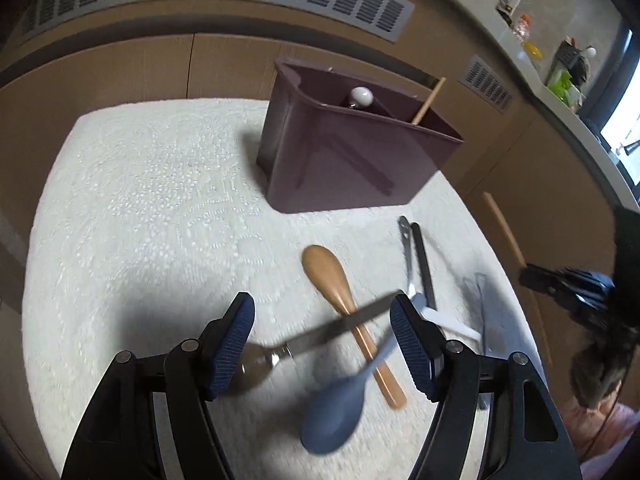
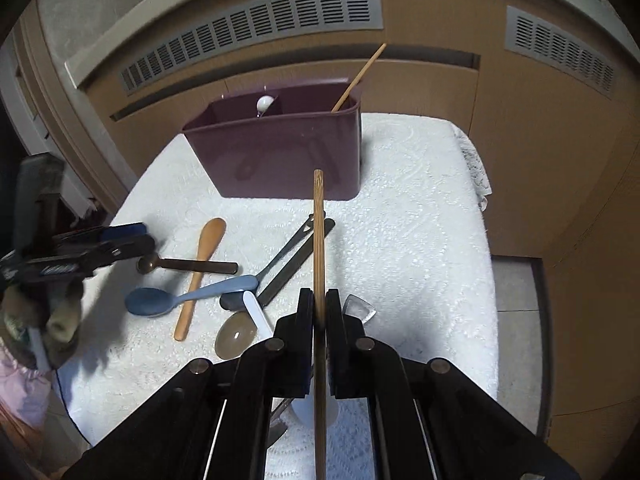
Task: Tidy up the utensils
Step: 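Grasp the second wooden chopstick with the right tool, then grasp the wooden spoon by its handle with the left tool and lift it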
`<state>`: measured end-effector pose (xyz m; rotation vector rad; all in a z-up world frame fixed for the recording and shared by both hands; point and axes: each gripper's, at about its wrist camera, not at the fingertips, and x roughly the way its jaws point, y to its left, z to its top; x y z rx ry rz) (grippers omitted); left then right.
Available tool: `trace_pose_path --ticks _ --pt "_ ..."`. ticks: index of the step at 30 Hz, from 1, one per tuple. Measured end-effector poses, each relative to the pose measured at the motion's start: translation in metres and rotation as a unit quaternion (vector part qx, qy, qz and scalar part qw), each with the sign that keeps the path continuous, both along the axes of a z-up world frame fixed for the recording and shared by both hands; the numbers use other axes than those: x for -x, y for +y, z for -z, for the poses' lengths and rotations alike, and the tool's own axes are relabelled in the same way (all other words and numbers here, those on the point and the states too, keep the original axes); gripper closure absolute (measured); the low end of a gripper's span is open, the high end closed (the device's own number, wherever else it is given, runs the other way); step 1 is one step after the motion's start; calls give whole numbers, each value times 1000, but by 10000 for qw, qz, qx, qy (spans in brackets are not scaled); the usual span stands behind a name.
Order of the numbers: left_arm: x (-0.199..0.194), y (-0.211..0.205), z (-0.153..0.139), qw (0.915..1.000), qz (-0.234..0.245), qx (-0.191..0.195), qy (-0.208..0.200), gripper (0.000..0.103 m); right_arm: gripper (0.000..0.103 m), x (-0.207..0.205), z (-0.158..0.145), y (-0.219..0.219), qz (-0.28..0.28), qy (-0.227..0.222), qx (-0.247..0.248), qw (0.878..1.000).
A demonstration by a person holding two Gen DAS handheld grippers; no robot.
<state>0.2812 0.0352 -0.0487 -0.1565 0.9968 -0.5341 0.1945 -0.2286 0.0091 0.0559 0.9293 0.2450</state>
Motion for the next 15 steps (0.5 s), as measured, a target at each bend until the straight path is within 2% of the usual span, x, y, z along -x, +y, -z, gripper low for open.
trace_pose_path --ticks 3,7,12,15 --pt "-9 5 16 9994 -27 42 355 32 98 5 -2 -1 17 -64 89 9999" --pt "10 13 29 9971 -44 228 731 32 98 6 4 -7 86 -48 138 9999" --pt "61 2 29 9966 300 140 750 32 98 4 8 -5 36 -56 88 9999" --pt "79 -6 21 9975 378 -89 598 32 98 4 9 1 -41 -99 96 9999"
